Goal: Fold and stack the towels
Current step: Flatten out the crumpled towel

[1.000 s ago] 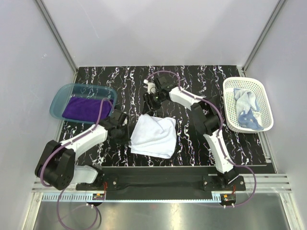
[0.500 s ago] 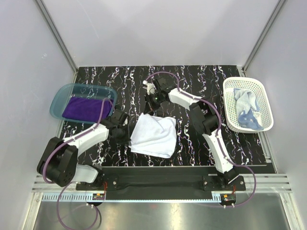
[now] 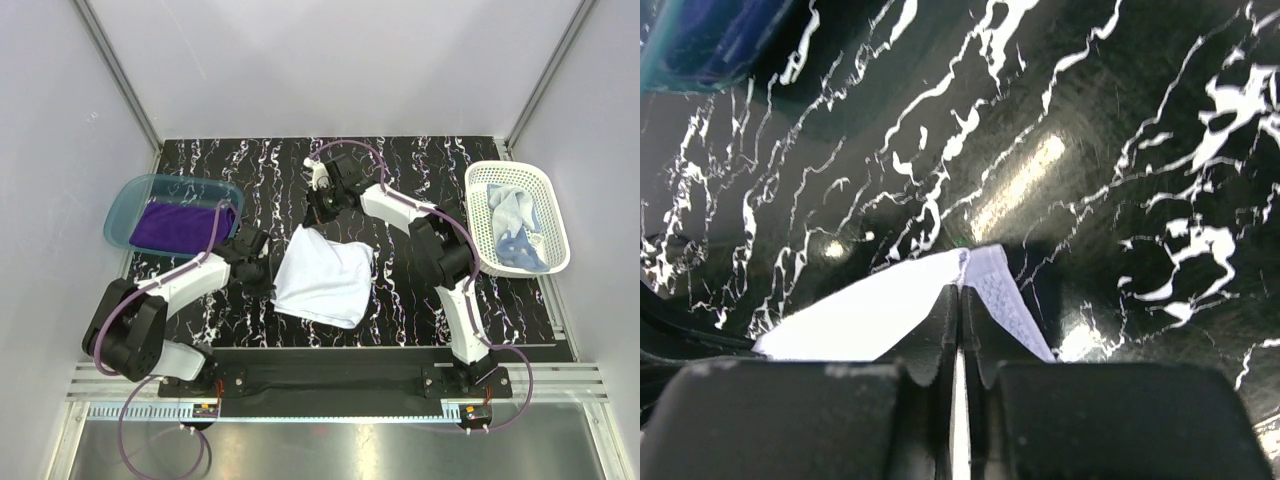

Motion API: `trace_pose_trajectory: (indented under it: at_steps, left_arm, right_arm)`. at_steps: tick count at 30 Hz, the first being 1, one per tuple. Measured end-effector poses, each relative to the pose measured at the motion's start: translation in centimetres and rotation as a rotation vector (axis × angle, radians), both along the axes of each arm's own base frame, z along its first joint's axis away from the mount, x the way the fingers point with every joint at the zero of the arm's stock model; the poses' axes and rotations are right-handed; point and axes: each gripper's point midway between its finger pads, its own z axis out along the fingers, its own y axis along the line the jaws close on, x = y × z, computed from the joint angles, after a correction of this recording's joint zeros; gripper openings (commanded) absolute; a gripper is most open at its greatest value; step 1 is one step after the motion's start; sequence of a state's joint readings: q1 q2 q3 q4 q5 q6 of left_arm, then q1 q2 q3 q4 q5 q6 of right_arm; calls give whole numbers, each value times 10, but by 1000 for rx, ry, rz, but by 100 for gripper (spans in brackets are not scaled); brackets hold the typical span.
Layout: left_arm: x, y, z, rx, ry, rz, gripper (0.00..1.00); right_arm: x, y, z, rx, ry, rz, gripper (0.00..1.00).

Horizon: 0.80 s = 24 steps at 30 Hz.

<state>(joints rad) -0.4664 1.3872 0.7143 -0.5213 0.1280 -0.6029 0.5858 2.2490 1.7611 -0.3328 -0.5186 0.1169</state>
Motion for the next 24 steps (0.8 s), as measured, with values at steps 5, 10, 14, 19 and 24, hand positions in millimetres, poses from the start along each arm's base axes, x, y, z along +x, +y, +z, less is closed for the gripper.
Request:
trace_pose_trajectory:
  at_steps: [5, 10, 14, 19, 24]
  left_arm:
    - [6, -2, 3, 3, -2, -1, 0]
    - [29, -4, 32, 29, -64, -30, 0]
    - [70, -17, 99, 10, -254, -94, 0]
    - [114, -32, 252, -72, -629, -166, 0]
    - [92, -33, 392, -197, -948, -227, 0]
  right_arm:
    - [-5, -6, -9, -16, 4, -9, 0]
    - [3, -17, -4, -65, -28, -67, 0]
    - [13, -36, 42, -110, -110, -151, 0]
    - [11, -76, 208, -14, -429, -308, 0]
    - [-73, -144, 409, 259, -814, -400, 0]
